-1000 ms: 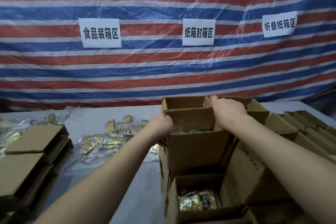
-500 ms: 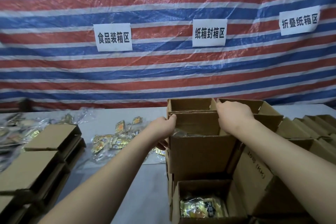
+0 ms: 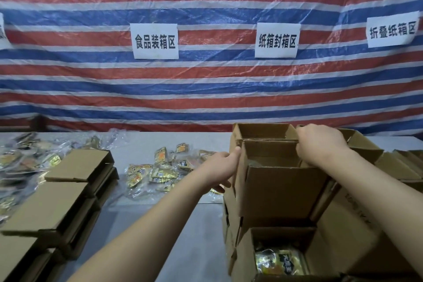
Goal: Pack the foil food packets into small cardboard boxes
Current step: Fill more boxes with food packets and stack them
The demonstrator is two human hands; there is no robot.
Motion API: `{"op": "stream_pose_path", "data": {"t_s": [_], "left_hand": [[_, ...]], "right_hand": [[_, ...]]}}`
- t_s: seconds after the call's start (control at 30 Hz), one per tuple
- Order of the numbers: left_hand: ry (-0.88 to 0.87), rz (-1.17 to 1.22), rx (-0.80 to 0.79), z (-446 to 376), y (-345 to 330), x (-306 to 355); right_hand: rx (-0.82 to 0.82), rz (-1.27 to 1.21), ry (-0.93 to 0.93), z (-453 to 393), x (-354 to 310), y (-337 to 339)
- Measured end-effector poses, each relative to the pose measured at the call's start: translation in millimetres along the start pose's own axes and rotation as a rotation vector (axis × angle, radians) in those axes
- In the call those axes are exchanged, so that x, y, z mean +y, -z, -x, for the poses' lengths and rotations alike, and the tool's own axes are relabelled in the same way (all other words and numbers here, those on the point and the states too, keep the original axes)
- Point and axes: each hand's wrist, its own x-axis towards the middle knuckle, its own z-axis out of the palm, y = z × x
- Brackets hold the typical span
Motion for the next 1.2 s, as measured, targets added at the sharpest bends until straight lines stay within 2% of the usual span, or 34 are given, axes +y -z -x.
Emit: {"op": "stream_pose_path", "data": {"t_s": [0.13,0.23,0.33,0.43,0.57,0.7,0.8,0.9,1.2], "left_hand": [[-0.061,0.038,0.052,23.8,47.6,-45.8],[-0.036,0.045,0.13,43.7,100.6,-93.6],[0.005,-0.087,0.271,57.6,151.5,-146.1],[0.057,-0.219,0.408,71.6,191.5,-206.2],[0.214,-0.3,0.452,93.3,223.6,-290.9],[0.349,-0.522,0.471,122.1,221.6,-378.7],[0.495,-0.698,0.404,143.4,198.0,-434.8],[0.601,-0.714,0.336,156.3,176.1,-471.5],[0.477,-0.81,0.468,162.4,158.1,-483.4]], "right_hand": [[0.16,-0.055,-0.006,8.5,-19.7,17.9],[0.264,-0.121,0.093,16.5,-47.0,38.0],[0.293,-0.259,0.194,27.5,-96.8,57.7],[0.307,-0.289,0.218,33.8,-163.6,58.5],[0.131,-0.346,0.284,56.6,-255.8,26.3],[-0.049,-0.385,0.416,94.8,-333.1,-14.1],[-0.179,-0.414,0.481,122.0,-378.1,-37.0],[-0.293,-0.448,0.503,146.5,-407.5,-51.4],[-0.398,-0.472,0.555,184.9,-449.8,-67.5]]}}
